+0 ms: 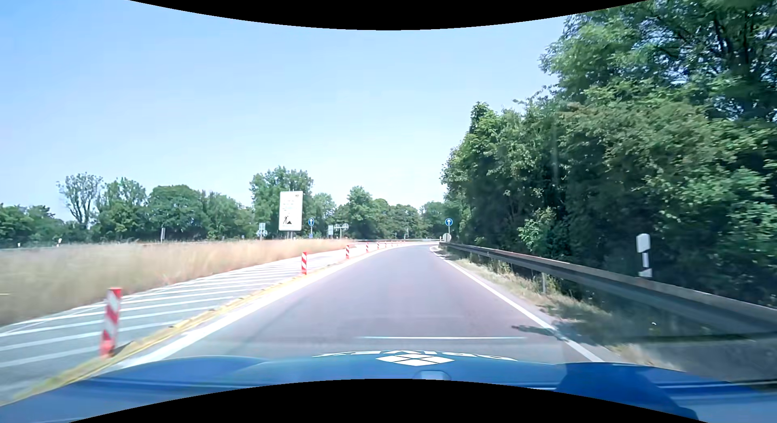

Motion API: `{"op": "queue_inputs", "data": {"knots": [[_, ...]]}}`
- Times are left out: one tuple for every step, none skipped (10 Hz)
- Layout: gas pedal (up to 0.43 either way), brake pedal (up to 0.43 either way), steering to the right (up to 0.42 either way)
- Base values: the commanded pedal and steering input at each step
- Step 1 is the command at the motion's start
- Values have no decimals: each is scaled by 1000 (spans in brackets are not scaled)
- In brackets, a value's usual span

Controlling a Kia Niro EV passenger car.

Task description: Follow the waypoints while adhering to traffic rules and regulations

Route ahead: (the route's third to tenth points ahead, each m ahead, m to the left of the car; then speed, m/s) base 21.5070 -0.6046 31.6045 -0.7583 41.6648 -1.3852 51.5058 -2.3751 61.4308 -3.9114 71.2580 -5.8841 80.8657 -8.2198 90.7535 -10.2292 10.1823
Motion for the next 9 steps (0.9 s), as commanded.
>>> {"op": "queue_inputs", "data": {"knots": [[87, 0, -3], [79, 0, -3], [79, 0, -3], [67, 0, -2], [59, 0, 0], [47, 0, 0], [47, 0, 0], [47, 0, 2], [47, 0, 3]]}}
